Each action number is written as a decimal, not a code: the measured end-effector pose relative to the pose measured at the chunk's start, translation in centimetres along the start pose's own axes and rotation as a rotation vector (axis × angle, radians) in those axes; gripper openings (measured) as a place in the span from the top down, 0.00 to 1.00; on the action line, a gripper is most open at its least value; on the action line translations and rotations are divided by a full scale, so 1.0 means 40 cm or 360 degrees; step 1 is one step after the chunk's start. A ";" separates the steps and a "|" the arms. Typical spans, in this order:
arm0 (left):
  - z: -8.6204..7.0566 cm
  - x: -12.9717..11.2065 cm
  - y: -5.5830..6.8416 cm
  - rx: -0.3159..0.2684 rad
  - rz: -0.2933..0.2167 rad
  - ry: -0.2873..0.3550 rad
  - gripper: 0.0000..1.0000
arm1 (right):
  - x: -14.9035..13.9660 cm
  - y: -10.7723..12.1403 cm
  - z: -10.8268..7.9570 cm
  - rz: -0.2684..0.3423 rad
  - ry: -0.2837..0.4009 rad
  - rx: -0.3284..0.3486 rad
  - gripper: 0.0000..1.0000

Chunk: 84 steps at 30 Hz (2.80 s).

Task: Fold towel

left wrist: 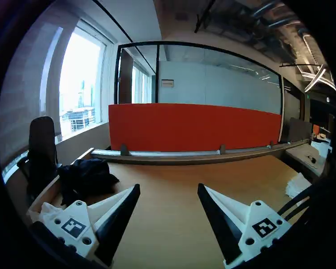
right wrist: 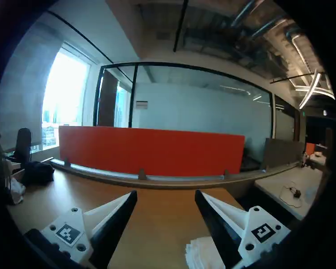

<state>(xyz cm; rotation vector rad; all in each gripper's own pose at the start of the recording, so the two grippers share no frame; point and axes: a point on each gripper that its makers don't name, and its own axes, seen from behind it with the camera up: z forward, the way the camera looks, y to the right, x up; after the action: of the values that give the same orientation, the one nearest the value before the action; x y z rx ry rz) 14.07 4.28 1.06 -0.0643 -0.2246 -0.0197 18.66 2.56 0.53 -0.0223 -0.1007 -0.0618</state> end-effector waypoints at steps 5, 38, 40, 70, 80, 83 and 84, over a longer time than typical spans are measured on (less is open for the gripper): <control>-0.001 0.019 -0.015 0.0014 -0.0010 0.0034 0.05 | 0.018 -0.062 0.013 0.0000 0.0015 0.0031 0.00; 0.009 -0.010 -0.047 0.0043 0.0074 0.0218 0.05 | 0.099 -0.138 0.003 0.0059 0.0031 0.0070 0.00; 0.010 -0.032 -0.053 0.0044 0.0065 0.0228 0.05 | 0.101 -0.143 -0.001 0.0056 0.0043 0.0073 0.00; 0.036 -0.268 -0.104 0.0079 -0.0034 0.0389 0.05 | 0.033 -0.178 -0.004 0.0071 0.0132 0.0053 0.00; 0.042 -0.306 -0.123 0.0100 -0.0047 0.0401 0.05 | 0.029 -0.179 -0.006 0.0054 0.0143 0.0046 0.00; 0.042 -0.312 -0.122 0.0098 -0.0051 0.0403 0.05 | 0.024 -0.179 -0.004 0.0045 0.0142 0.0045 0.00; 0.042 -0.313 -0.122 0.0099 -0.0049 0.0403 0.05 | 0.022 -0.178 -0.004 0.0043 0.0140 0.0043 0.00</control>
<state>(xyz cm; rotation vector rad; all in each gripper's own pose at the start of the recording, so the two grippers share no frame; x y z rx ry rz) 1.35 -0.34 0.19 0.0037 0.0269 -0.0510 19.10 -4.60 0.58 0.0063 -0.0130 -0.0341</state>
